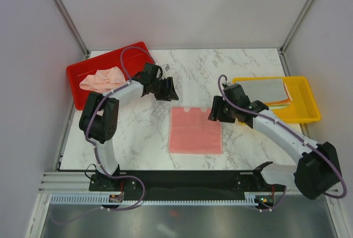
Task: Fold and stack the towels
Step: Fold the towel, then neatly place the folded towel into the bin
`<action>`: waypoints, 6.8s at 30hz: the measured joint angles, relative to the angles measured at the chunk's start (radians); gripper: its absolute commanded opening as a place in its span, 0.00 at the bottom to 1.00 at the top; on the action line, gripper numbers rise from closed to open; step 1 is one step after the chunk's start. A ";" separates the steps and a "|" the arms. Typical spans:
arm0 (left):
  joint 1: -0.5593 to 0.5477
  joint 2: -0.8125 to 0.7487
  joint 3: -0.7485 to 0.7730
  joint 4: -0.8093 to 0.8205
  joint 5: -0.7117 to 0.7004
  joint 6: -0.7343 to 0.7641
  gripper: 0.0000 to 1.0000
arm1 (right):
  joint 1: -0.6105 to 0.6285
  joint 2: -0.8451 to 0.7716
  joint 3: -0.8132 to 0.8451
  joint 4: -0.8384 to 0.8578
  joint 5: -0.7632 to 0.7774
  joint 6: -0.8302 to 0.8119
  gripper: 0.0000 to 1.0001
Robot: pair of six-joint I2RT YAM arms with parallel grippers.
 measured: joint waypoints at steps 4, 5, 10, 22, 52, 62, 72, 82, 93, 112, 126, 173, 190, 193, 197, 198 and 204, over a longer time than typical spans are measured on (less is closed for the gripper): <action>0.005 0.037 0.019 0.005 0.055 0.069 0.56 | -0.142 0.204 0.214 0.035 -0.146 -0.188 0.61; 0.005 0.048 0.019 0.001 0.065 0.083 0.56 | -0.180 0.261 0.257 0.032 -0.193 -0.239 0.62; 0.004 0.094 0.019 -0.008 0.119 0.135 0.56 | -0.297 0.535 0.405 0.000 -0.368 -0.447 0.65; 0.004 0.130 0.021 -0.022 0.216 0.232 0.54 | -0.403 0.775 0.561 -0.208 -0.592 -0.773 0.57; 0.040 0.144 0.102 -0.191 0.157 0.370 0.59 | -0.404 0.825 0.628 -0.264 -0.633 -0.814 0.00; 0.043 0.144 0.113 -0.214 0.159 0.385 0.53 | -0.404 0.826 0.628 -0.264 -0.618 -0.812 0.00; 0.040 0.145 0.135 -0.211 0.187 0.385 0.50 | -0.400 0.826 0.628 -0.263 -0.610 -0.809 0.00; 0.023 0.145 0.122 -0.209 0.105 0.369 0.48 | -0.395 0.826 0.628 -0.262 -0.600 -0.805 0.00; 0.009 0.138 0.071 -0.164 0.106 0.311 0.03 | -0.392 0.826 0.628 -0.257 -0.583 -0.789 0.00; 0.021 0.052 0.120 -0.114 -0.077 0.294 0.02 | -0.351 0.648 0.455 0.063 -0.462 -0.721 0.00; -0.036 -0.266 -0.194 -0.018 -0.049 0.192 0.02 | -0.303 0.327 0.189 0.137 -0.356 -0.563 0.00; -0.312 -0.633 -0.553 -0.079 -0.304 -0.061 0.43 | -0.166 -0.121 -0.163 0.035 -0.191 -0.147 0.39; -0.335 -0.526 -0.666 0.067 -0.202 -0.207 0.41 | -0.146 -0.007 -0.317 0.242 -0.261 -0.048 0.36; -0.335 -0.534 -0.640 0.028 -0.204 -0.226 0.44 | -0.146 -0.014 -0.306 0.239 -0.252 -0.048 0.36; -0.332 -0.572 -0.495 -0.071 -0.205 -0.230 0.48 | -0.146 -0.033 -0.235 0.188 -0.241 -0.051 0.36; -0.330 -0.576 -0.452 -0.079 -0.204 -0.230 0.48 | -0.146 -0.038 -0.210 0.181 -0.243 -0.051 0.36; -0.317 -0.539 -0.299 -0.021 -0.204 -0.230 0.46 | -0.093 -0.013 -0.140 0.261 -0.297 -0.048 0.36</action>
